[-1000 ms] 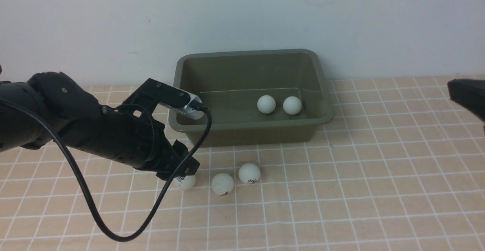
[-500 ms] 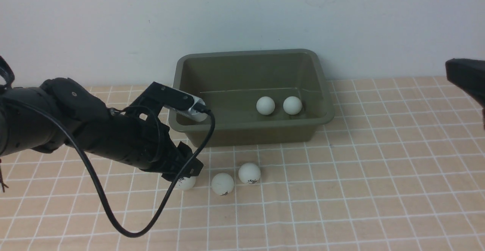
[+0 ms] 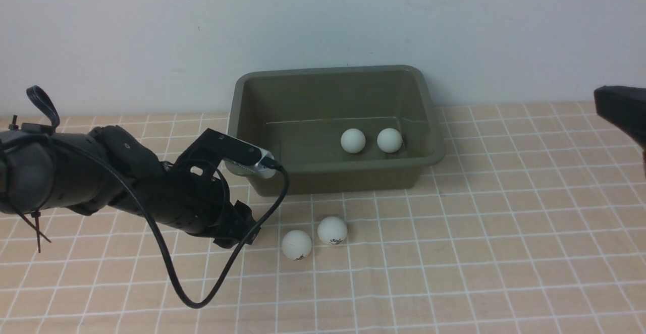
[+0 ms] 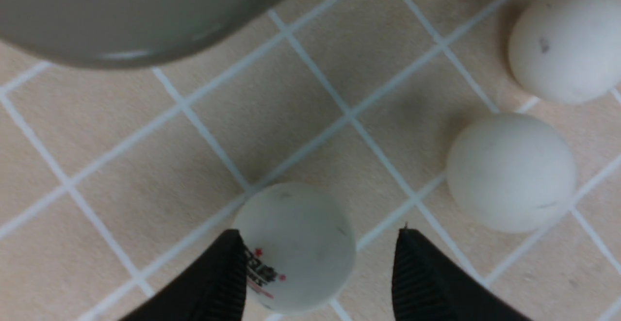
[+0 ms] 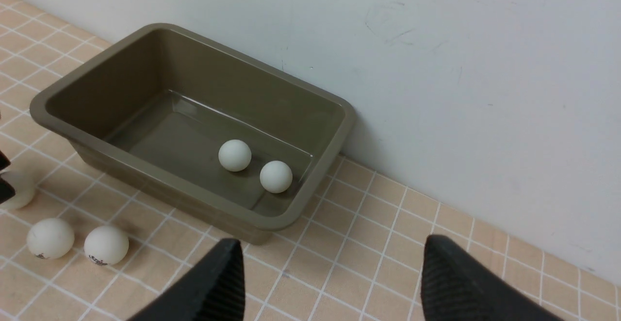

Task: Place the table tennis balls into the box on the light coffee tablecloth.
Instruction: 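Reach for and grasp a ping pong ball on the table beside the basket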

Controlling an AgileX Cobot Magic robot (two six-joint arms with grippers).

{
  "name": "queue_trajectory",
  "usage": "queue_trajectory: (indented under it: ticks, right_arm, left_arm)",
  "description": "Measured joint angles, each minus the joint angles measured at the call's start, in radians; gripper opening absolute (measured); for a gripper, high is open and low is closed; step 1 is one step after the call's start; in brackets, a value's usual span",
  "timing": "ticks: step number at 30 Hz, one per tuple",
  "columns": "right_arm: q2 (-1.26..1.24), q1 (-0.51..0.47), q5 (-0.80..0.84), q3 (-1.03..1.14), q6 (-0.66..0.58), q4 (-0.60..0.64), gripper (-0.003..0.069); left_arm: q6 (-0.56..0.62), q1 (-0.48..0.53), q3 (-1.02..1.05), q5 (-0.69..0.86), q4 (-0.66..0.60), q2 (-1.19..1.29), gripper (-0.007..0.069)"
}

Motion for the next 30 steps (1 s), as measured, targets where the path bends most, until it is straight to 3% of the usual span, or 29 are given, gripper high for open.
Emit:
queue_trajectory:
  ticks: [9, 19, 30]
  right_arm:
    - [0.0, 0.0, 0.0, 0.0, 0.002, 0.0, 0.045]
    - [0.0, 0.0, 0.001, 0.0, 0.004, 0.0, 0.045]
    - [0.0, 0.0, 0.001, 0.0, 0.004, 0.0, 0.045]
  left_arm:
    - [0.005, 0.0, 0.0, -0.018, 0.0, 0.0, 0.0344]
    - [0.006, 0.0, -0.02, -0.058, 0.001, 0.0, 0.0446]
    - [0.042, 0.0, -0.02, -0.126, -0.033, 0.04, 0.0449]
